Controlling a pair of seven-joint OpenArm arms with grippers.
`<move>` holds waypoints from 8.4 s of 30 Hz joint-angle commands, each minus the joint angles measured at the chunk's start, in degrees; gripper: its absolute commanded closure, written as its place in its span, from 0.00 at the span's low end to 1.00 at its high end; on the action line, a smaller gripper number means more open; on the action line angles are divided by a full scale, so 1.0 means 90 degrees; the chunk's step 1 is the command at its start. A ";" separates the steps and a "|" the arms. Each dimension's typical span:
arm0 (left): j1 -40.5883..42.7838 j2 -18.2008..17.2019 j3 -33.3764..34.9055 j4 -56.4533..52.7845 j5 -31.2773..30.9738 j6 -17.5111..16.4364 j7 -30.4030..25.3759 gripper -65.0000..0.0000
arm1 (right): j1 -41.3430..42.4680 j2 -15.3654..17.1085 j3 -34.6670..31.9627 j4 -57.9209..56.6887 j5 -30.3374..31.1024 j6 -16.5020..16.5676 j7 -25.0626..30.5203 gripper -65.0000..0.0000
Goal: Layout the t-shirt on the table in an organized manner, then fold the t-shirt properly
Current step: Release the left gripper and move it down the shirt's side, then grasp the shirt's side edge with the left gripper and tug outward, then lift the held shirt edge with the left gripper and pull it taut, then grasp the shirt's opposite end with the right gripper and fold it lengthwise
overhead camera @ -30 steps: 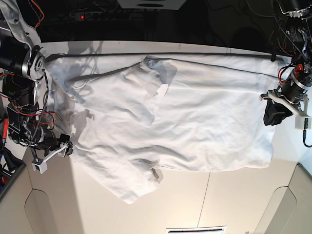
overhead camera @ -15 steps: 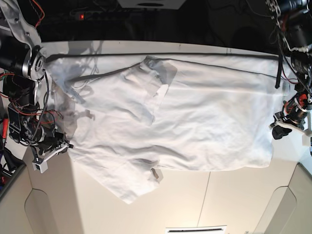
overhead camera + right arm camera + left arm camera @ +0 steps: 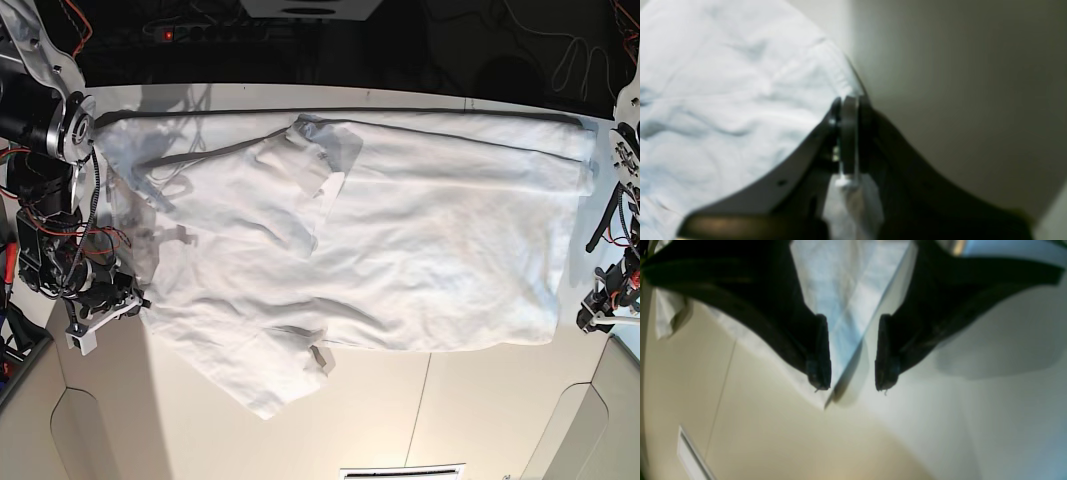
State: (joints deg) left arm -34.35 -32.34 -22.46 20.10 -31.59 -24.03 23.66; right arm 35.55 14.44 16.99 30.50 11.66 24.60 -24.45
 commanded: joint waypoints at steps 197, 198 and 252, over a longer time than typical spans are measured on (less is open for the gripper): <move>0.1112 0.0420 0.0066 0.0542 -0.1020 -0.1774 -0.1498 1.00 | -0.0750 0.0539 0.0017 0.2599 0.1717 0.0942 -0.1620 1.00; 0.1224 0.0420 0.0063 0.0697 -0.1105 -0.1774 -0.1501 1.00 | -0.0891 0.0532 0.0017 0.2824 0.1736 0.0940 -0.1622 1.00; 0.3711 0.0542 -0.1149 0.3980 -0.2659 -0.1774 0.0325 1.00 | -0.1520 0.0493 -0.0546 0.3803 0.1598 0.0855 -0.0906 0.57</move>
State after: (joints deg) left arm -0.23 -26.20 -32.58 54.87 -54.26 -39.07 27.46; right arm 20.51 18.04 11.60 63.72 25.65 32.21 -33.41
